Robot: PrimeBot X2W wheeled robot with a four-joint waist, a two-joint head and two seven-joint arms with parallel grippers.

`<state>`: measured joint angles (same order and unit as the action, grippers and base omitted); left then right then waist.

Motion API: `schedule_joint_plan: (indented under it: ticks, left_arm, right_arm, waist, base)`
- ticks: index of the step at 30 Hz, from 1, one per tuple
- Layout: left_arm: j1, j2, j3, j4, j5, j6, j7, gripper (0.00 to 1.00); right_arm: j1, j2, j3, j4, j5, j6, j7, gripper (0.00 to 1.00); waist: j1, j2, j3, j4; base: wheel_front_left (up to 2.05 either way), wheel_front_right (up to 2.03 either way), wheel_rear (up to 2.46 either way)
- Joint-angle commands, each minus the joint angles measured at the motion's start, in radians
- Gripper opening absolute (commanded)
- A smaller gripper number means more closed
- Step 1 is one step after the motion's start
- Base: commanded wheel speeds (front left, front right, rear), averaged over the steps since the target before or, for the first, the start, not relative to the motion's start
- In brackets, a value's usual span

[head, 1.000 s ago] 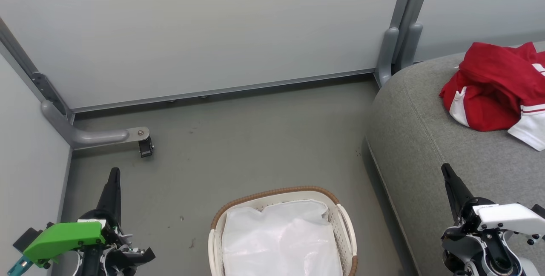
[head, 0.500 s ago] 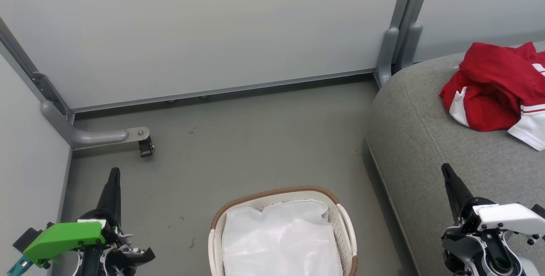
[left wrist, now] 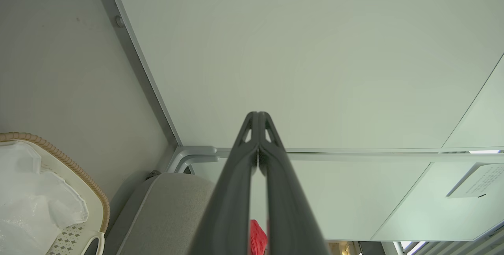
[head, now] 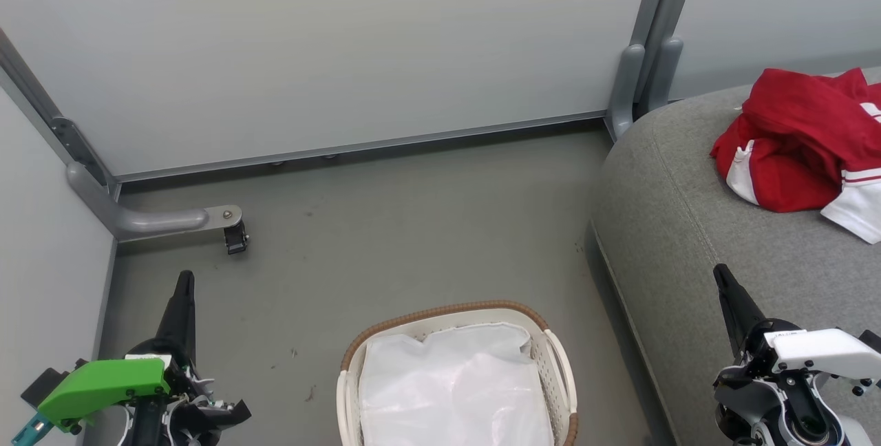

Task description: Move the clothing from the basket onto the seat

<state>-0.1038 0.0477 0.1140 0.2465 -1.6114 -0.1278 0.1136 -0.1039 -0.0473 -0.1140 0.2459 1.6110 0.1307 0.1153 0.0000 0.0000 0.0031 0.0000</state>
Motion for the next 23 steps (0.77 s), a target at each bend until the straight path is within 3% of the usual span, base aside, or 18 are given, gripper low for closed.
schedule_joint_plan:
  ticks: [1, 23]
  left_arm:
    - [-0.011, 0.005, 0.002, -0.003, -0.003, -0.006, 0.004, 0.00]
    - [-0.011, 0.005, 0.002, -0.003, -0.003, -0.006, 0.004, 0.00]
  right_arm:
    - [-0.008, -0.006, -0.002, -0.003, 0.004, 0.000, 0.001, 0.00]
    - [-0.008, -0.006, -0.002, -0.003, 0.004, 0.000, 0.001, 0.00]
  waist:
    - [0.0000, 0.0000, 0.000, 0.000]
    - [0.0000, 0.0000, 0.000, 0.000]
  base:
    - [0.00, 0.00, 0.00]
    - [0.00, 0.00, 0.00]
